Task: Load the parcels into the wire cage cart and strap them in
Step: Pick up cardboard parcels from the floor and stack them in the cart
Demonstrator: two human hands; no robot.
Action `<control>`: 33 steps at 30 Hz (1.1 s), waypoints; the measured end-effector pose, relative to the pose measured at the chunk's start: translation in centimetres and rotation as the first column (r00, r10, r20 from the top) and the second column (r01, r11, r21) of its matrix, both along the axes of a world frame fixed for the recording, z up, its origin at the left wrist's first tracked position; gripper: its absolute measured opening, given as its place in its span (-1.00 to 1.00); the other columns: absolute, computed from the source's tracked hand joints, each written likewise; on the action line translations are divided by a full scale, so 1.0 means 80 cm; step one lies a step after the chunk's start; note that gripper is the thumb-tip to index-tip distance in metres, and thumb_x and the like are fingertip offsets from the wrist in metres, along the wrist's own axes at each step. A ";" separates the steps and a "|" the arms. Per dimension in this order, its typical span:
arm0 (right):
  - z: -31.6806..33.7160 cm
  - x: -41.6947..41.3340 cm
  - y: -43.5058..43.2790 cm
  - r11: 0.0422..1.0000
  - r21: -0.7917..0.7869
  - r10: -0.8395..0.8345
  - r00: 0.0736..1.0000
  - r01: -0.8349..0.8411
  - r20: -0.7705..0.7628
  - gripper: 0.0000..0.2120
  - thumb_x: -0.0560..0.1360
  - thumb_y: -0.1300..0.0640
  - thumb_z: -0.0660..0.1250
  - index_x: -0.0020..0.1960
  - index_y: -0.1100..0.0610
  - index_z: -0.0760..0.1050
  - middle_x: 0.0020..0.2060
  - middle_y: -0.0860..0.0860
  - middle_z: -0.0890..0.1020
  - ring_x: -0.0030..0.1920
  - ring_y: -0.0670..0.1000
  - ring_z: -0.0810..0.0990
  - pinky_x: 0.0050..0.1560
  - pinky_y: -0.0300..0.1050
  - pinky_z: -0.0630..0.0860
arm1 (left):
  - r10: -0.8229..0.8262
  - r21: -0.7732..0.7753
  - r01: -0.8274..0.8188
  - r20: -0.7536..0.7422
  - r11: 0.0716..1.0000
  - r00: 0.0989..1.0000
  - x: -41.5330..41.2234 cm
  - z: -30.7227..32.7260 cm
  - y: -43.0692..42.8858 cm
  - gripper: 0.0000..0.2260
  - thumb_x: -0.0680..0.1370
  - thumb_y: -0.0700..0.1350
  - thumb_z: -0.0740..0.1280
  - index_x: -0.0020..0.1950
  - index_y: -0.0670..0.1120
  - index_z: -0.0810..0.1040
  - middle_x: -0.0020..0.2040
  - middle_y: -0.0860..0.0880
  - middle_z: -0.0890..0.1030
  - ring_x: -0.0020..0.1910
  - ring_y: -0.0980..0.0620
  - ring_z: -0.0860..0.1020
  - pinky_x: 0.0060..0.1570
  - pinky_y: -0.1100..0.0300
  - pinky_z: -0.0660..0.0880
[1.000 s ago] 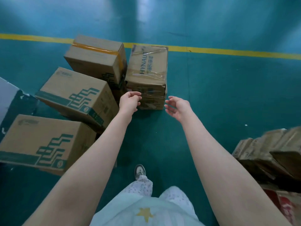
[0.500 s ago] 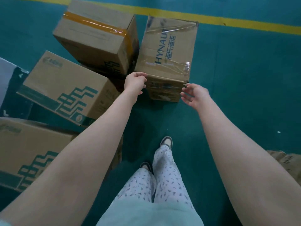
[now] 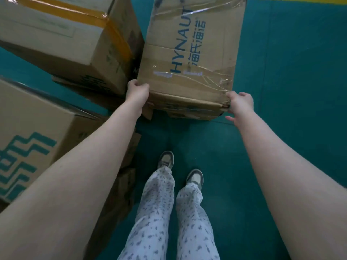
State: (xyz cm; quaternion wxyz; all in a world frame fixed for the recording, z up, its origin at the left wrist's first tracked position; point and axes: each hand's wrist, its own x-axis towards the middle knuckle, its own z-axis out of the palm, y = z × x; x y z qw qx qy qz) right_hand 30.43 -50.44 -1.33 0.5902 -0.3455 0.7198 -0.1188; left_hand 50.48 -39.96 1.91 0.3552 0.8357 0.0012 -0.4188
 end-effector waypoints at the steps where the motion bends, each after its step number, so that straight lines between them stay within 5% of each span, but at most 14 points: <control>1: -0.011 0.002 -0.002 1.000 0.011 0.000 1.000 0.000 -0.019 -0.45 0.55 0.04 0.25 0.48 0.10 0.16 0.37 0.05 0.36 0.30 0.12 0.40 0.21 0.06 0.43 | 0.017 0.004 -0.017 -0.004 1.000 1.000 0.002 -0.009 -0.005 -0.53 0.63 -0.15 0.15 0.51 0.02 0.11 0.41 -0.08 0.30 0.20 -0.03 0.38 0.05 0.14 0.36; 3: -0.031 0.007 -0.005 0.999 0.043 -0.008 0.999 0.009 -0.031 -0.37 0.53 -0.04 0.27 0.51 0.11 0.13 0.41 0.05 0.32 0.35 0.13 0.35 0.32 0.14 0.36 | 0.031 -0.002 -0.031 0.009 1.000 0.999 0.002 -0.025 -0.015 -0.48 0.62 -0.17 0.17 0.51 0.06 0.03 0.43 -0.10 0.26 0.12 -0.02 0.36 -0.01 0.15 0.38; 6: -0.051 0.015 -0.004 0.998 0.065 -0.028 0.999 0.026 0.033 -0.31 0.50 -0.16 0.27 0.52 0.06 0.11 0.44 0.01 0.30 0.39 0.12 0.32 0.32 0.28 0.31 | 0.060 -0.005 -0.060 0.049 0.998 0.997 0.007 -0.042 -0.018 -0.39 0.61 -0.12 0.21 0.53 0.10 -0.08 0.45 -0.10 0.23 0.26 -0.09 0.39 0.09 0.06 0.43; 12: -0.063 0.018 0.006 0.993 0.006 -0.116 0.971 0.118 0.208 -0.41 0.53 -0.12 0.29 0.49 -0.09 0.17 0.38 -0.06 0.37 0.27 0.13 0.43 -0.01 0.31 0.55 | 0.065 -0.018 -0.067 -0.087 0.998 0.994 0.024 -0.050 -0.016 -0.42 0.57 0.03 0.27 0.51 0.10 0.07 0.44 -0.08 0.26 0.37 -0.20 0.32 0.22 -0.27 0.41; 14: -0.060 0.019 0.006 0.985 0.019 -0.170 0.948 0.171 0.268 -0.46 0.55 -0.06 0.27 0.49 -0.06 0.20 0.36 -0.03 0.38 0.23 0.12 0.45 -0.10 0.25 0.60 | 0.105 -0.105 -0.119 -0.130 0.987 0.986 0.023 -0.045 -0.016 -0.46 0.57 -0.05 0.29 0.49 0.05 0.13 0.43 -0.08 0.27 0.37 -0.19 0.33 0.19 -0.24 0.45; 20: -0.030 0.011 -0.004 0.972 -0.038 -0.217 0.948 0.232 0.233 -0.54 0.60 0.03 0.21 0.48 -0.02 0.23 0.36 -0.06 0.40 0.29 0.02 0.42 0.28 0.20 0.41 | 0.137 -0.207 -0.167 -0.151 0.964 0.979 0.010 -0.005 -0.013 -0.53 0.58 -0.21 0.27 0.44 0.01 0.22 0.41 -0.09 0.28 0.36 -0.17 0.34 0.23 -0.15 0.46; 26: 0.024 -0.027 0.023 0.956 -0.130 -0.243 0.957 0.264 0.156 -0.57 0.57 -0.02 0.24 0.41 0.00 0.35 0.29 -0.03 0.50 0.28 0.06 0.47 0.31 0.19 0.39 | 0.058 -0.250 -0.078 -0.084 0.965 0.995 -0.015 0.067 -0.010 -0.53 0.59 -0.22 0.26 0.45 0.06 0.25 0.39 -0.06 0.31 0.13 -0.05 0.41 0.15 -0.02 0.52; 33: 0.129 -0.082 0.052 0.908 -0.183 -0.357 0.925 0.377 0.131 -0.55 0.58 -0.03 0.23 0.44 0.04 0.32 0.33 0.04 0.47 0.30 0.12 0.45 0.32 0.17 0.39 | -0.041 -0.329 0.008 -0.094 0.944 0.995 -0.055 0.165 -0.020 -0.56 0.60 -0.24 0.24 0.44 0.06 0.29 0.41 -0.04 0.32 0.21 -0.02 0.40 0.09 0.10 0.50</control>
